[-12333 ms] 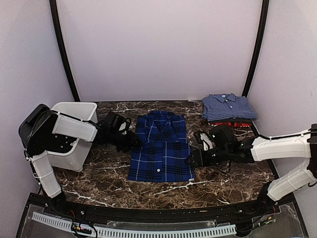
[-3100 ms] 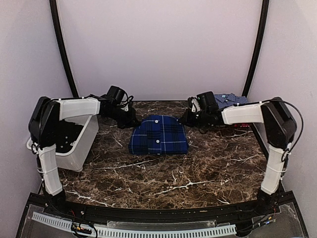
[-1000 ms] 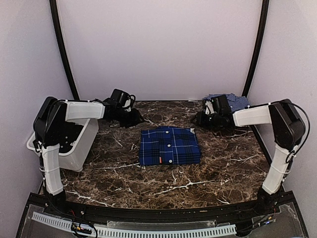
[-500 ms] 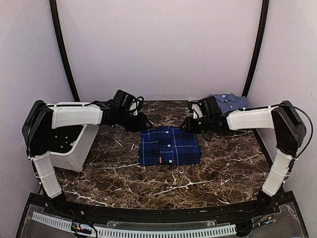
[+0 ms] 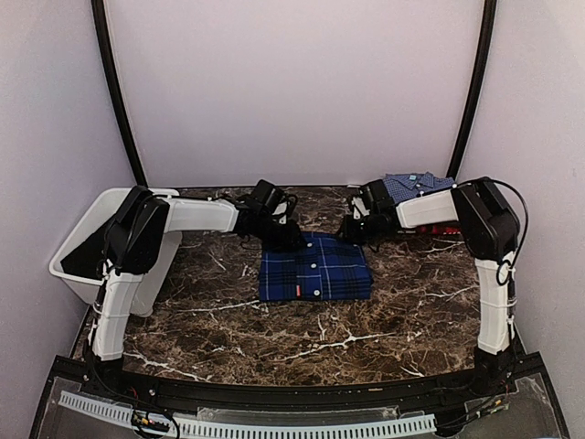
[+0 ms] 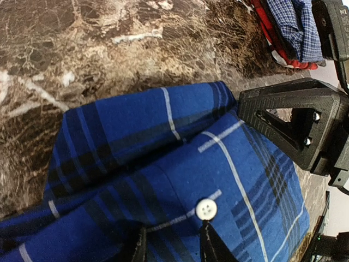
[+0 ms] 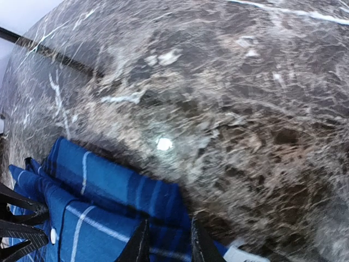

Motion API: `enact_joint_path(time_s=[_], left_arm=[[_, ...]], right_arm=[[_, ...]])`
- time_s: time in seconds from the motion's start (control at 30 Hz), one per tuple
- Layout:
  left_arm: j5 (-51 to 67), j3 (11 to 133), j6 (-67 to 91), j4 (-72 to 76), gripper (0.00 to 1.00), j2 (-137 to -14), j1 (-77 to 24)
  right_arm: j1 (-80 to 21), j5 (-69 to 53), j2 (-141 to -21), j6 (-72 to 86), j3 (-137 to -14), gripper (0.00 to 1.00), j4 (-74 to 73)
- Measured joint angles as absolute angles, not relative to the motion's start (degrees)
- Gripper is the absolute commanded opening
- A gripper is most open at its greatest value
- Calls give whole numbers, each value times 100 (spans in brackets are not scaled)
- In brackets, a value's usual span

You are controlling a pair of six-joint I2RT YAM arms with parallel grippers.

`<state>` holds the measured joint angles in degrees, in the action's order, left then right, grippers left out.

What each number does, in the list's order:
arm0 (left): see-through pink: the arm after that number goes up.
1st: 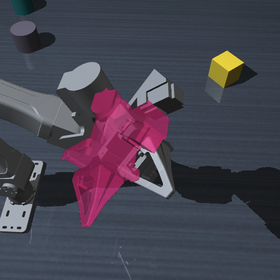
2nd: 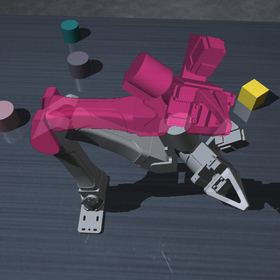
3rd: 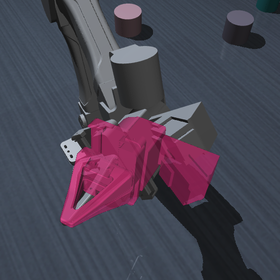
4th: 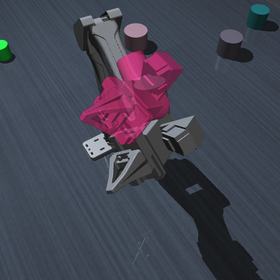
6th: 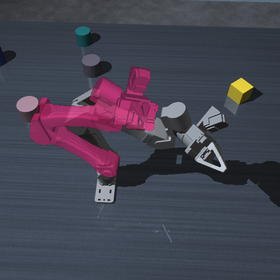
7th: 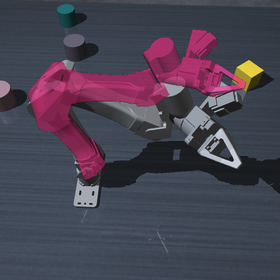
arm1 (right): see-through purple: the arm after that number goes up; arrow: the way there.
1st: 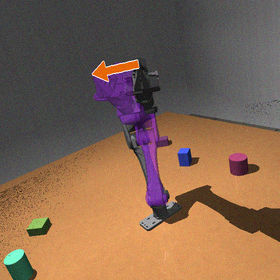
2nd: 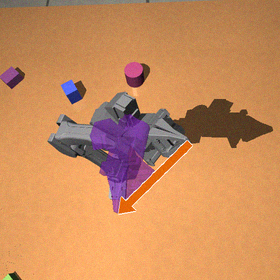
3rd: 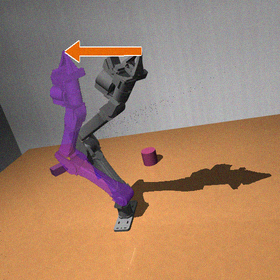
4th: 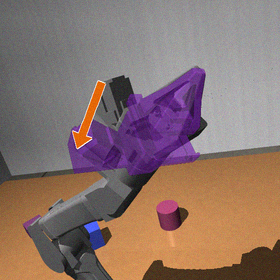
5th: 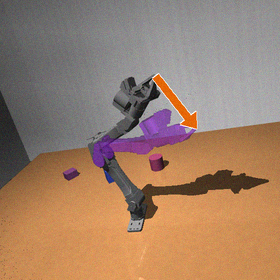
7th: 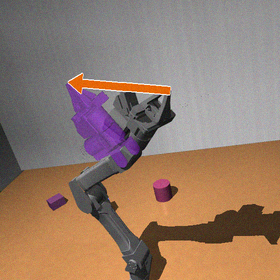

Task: Fold and stack the long sleeve shirts
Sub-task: Smooth out the square-folded shirt at the center of the board.

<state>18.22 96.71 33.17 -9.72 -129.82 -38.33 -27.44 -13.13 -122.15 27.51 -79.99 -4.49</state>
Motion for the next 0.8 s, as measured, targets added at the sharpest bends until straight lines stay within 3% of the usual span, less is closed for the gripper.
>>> enact_joint_path(time_s=[0.2, 0.5, 0.8], left_arm=[[1656, 10071, 3336, -1103, 32, -13235, -3760], [1472, 10545, 3332, -1568, 35, -13332, -3686], [1334, 10267, 3297, -1881, 40, -12578, -3673]], right_arm=[[-2545, -1514, -12317, 2873, -8051, 26, -486], [-2484, -1535, -12101, 2860, -8051, 38, -803], [-2630, -1205, -10578, 2622, -7557, 45, -996]])
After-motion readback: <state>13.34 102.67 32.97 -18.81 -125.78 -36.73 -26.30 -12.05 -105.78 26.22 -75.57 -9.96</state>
